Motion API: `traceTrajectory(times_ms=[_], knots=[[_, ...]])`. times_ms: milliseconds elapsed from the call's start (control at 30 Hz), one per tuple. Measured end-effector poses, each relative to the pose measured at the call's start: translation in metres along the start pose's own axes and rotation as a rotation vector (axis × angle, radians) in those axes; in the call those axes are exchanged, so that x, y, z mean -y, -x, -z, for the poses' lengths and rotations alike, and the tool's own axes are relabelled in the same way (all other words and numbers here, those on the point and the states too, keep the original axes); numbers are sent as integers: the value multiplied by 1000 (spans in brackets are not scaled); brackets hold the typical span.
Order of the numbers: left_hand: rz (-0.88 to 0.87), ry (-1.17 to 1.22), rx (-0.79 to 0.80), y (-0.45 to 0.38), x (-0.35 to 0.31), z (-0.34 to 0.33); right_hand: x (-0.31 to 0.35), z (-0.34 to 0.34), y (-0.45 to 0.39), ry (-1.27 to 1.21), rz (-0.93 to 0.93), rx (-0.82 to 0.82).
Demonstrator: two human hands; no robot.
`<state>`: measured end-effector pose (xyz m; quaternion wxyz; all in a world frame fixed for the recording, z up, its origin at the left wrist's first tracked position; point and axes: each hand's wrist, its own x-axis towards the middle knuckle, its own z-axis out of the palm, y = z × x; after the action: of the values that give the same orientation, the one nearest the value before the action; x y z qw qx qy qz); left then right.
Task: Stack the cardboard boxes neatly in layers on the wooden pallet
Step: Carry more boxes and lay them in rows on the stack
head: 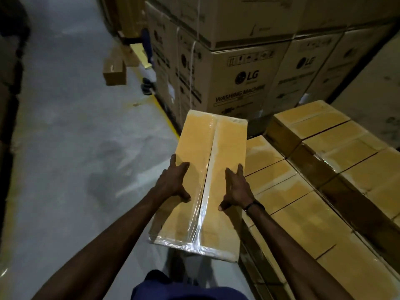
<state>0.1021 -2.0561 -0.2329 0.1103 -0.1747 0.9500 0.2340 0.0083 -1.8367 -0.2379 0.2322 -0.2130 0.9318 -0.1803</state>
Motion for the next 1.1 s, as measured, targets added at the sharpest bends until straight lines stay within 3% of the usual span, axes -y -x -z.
traceTrajectory(times_ms=[633,1100], knots=[[-548,-210,302,-346,-8,90,16,36,-226,-273,-466,-239],[-701,-292,454,-544,-82,29,-79,54,-362,-404,-702,-277]])
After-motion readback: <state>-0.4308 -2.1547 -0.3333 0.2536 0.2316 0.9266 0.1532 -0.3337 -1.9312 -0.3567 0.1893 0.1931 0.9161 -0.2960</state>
